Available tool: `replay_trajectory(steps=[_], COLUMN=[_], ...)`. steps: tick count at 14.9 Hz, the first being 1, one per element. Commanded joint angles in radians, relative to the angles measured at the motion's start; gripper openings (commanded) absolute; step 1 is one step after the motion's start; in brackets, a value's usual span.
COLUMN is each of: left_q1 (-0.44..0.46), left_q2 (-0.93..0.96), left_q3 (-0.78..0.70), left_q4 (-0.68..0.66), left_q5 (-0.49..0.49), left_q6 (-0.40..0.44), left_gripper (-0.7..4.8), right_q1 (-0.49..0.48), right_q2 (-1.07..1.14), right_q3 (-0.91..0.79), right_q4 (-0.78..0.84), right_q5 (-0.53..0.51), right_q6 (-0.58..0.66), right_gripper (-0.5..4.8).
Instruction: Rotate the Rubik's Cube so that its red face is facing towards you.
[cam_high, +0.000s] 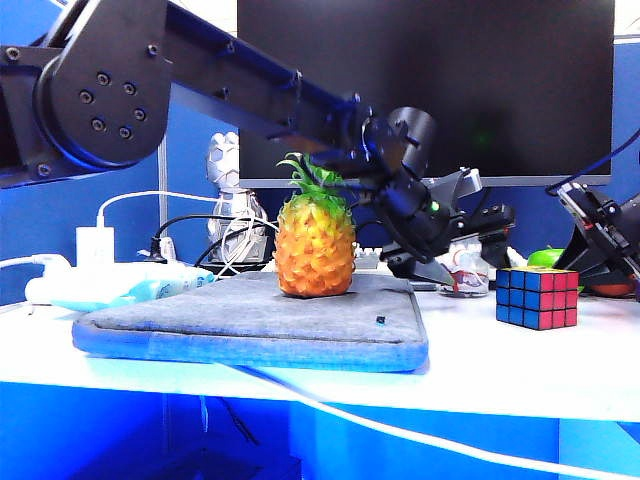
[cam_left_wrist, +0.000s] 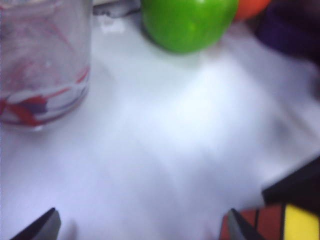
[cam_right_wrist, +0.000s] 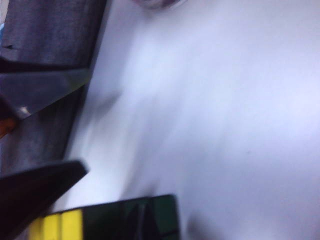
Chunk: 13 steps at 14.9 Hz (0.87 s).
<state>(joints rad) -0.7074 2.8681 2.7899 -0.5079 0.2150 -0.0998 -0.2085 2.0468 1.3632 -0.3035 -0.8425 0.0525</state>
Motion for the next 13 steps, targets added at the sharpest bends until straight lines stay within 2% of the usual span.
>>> replay_trajectory(steps=[1, 3, 6, 9, 11, 13], left_q1=[0.000, 0.002, 0.000, -0.017, -0.031, -0.058], left_q2=[-0.038, -0.074, -0.117, -0.159, -0.175, -0.176], left_q3=[0.007, 0.007, 0.007, 0.006, 0.006, 0.006], left_q4=[-0.109, -0.212, -0.346, -0.459, -0.480, -0.491], left_q5=[-0.109, -0.156, -0.138, -0.080, 0.084, 0.055], left_q6=[0.139, 0.208, 0.222, 0.222, 0.203, 0.198], left_gripper=[4.43, 4.43, 4.43, 4.44, 4.43, 4.43], right_q1=[-0.003, -0.003, -0.004, -0.004, -0.004, -0.004], right_q2=[-0.008, -0.008, -0.008, -0.008, -0.008, -0.008], right_q3=[0.009, 0.013, 0.013, 0.013, 0.013, 0.013], right_q4=[0.037, 0.047, 0.054, 0.072, 0.072, 0.069], right_q5=[0.006, 0.006, 0.007, 0.011, 0.011, 0.010], right_q6=[0.000, 0.000, -0.001, -0.001, -0.001, -0.001], right_gripper=[-0.05, -0.05, -0.05, -0.05, -0.05, -0.05])
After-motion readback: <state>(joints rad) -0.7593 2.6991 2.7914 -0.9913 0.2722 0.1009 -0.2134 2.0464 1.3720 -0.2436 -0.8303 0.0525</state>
